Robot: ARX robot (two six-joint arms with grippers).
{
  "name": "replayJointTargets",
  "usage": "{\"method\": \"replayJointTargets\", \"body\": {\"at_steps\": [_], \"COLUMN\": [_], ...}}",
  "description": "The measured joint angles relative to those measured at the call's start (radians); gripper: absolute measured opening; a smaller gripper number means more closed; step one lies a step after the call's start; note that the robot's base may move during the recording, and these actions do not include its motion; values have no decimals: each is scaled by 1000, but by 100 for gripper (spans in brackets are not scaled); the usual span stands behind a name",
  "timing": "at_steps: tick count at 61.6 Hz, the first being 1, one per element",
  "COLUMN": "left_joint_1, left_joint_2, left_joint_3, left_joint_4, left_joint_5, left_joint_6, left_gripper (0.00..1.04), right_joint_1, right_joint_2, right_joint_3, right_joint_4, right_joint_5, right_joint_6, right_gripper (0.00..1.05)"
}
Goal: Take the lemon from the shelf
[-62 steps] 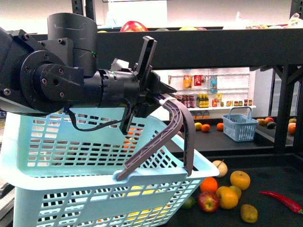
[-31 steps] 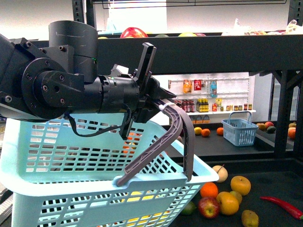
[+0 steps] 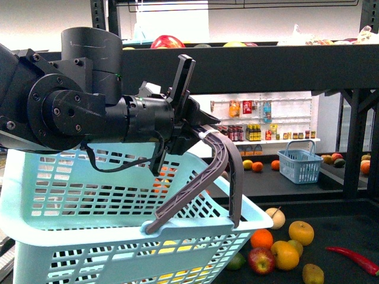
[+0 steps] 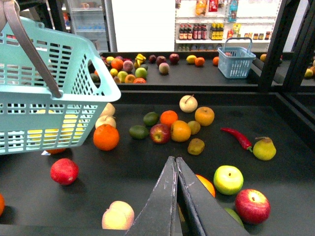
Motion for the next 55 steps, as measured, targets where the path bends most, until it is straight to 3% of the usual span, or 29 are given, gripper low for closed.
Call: {"method": "replayJointTargets", "body": {"at_steps": [6, 21, 55], "left_joint_1": [0, 0, 0], "left_joint_2": [0, 0, 0], "left_joint_3": [0, 0, 0], "left_joint_4": [0, 0, 0], "left_joint_5": [2, 0, 0], "left_joint_6": [0, -1, -1], "left_gripper": [8, 8, 8], "right_joint_1": [0, 1, 1], "right_joint_2": [-128, -173, -173], "right_joint_3": [-20, -20, -20], "right_joint_4": [-136, -138, -138], "right_joint_5": [1, 1, 2], "right_joint_6": [0, -1, -1], "right_gripper": [3, 3, 94]}}
